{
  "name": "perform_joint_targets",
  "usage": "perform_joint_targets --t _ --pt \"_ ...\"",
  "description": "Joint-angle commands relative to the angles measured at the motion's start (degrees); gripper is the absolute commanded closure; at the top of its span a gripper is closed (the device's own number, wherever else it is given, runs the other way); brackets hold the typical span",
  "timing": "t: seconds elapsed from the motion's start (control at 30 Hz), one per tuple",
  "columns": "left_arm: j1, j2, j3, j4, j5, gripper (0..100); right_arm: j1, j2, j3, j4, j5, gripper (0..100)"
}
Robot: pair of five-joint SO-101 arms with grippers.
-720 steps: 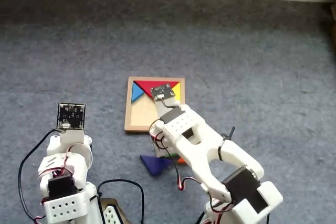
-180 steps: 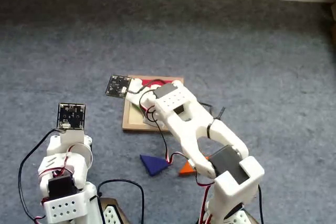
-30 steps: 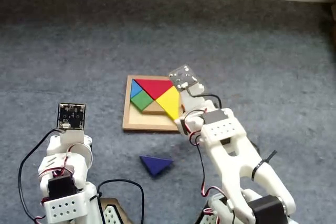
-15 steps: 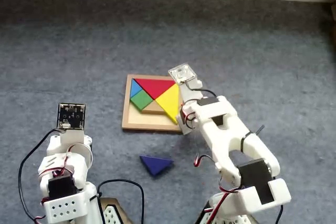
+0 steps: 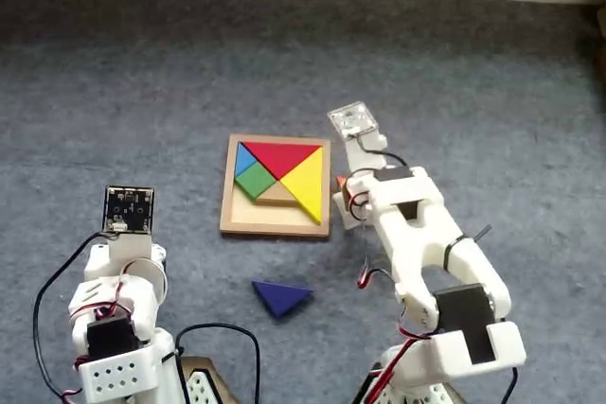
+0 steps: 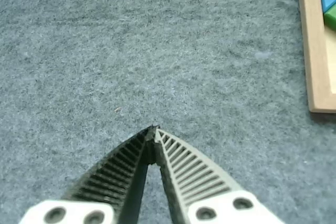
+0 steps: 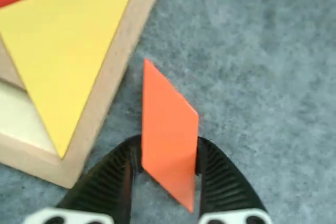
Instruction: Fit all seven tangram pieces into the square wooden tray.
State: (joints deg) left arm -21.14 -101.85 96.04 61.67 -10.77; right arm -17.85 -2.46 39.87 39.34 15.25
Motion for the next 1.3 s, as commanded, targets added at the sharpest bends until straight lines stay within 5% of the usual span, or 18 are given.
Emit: perform_joint_targets --t 0.0,0.37,0.73,0.97,1.27 --pt "0.84 -1.54 1.10 -0.88 -0.62 99 0.57 -7.96 -1.27 -0.75 0.53 99.3" --pt "0.84 -1.54 1.10 -0.88 -0.62 99 -0.04 -20.53 5.49 0.75 0.53 99.3" --pt "0.84 -1.54 1.10 -0.88 -0.62 99 -13.58 -31.25 14.02 0.66 0.53 99.3" --pt "0.84 -1.54 1.10 -0.88 -0.62 99 -21.05 -31.43 14.73 0.66 0.44 98.8" --pt "0.84 -1.54 1.10 -0.88 -0.62 99 -21.93 -18.15 7.96 0.48 0.18 98.8"
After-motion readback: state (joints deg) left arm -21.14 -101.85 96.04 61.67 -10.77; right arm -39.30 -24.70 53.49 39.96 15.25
